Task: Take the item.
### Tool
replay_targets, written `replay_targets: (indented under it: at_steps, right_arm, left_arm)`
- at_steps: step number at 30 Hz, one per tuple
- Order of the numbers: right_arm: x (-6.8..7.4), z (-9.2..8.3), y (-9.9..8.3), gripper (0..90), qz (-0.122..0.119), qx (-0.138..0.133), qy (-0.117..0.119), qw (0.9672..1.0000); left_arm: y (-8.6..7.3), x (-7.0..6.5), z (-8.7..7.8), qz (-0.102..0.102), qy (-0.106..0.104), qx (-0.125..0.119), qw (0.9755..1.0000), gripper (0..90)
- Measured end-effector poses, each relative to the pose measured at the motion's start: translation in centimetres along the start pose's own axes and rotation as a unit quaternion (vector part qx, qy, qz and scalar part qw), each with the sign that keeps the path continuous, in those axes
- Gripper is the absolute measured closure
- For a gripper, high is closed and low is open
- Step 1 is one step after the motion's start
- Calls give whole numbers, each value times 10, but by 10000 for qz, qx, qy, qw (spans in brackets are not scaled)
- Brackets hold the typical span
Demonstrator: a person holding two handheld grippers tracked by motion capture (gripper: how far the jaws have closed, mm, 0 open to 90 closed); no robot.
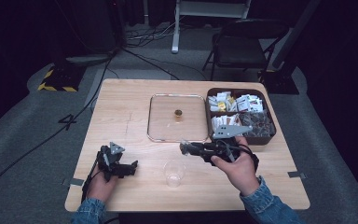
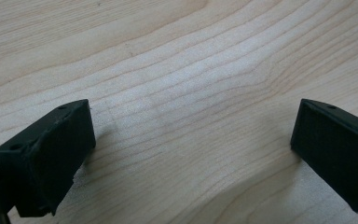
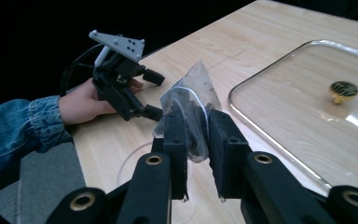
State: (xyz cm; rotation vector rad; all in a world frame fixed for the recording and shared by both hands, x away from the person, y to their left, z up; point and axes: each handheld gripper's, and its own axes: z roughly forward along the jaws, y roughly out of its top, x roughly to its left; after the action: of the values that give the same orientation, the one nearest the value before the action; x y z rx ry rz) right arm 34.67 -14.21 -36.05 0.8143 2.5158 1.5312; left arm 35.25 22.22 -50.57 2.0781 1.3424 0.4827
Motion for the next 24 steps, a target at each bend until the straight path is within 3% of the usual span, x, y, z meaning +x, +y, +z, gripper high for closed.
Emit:
replay_targets:
  at_steps: [24]
  right_arm:
    - [11, 31, -16, 781, -45, 349, 287, 9990]
  left_arm:
    - [0, 0, 0, 4, 0, -3, 10000, 0]
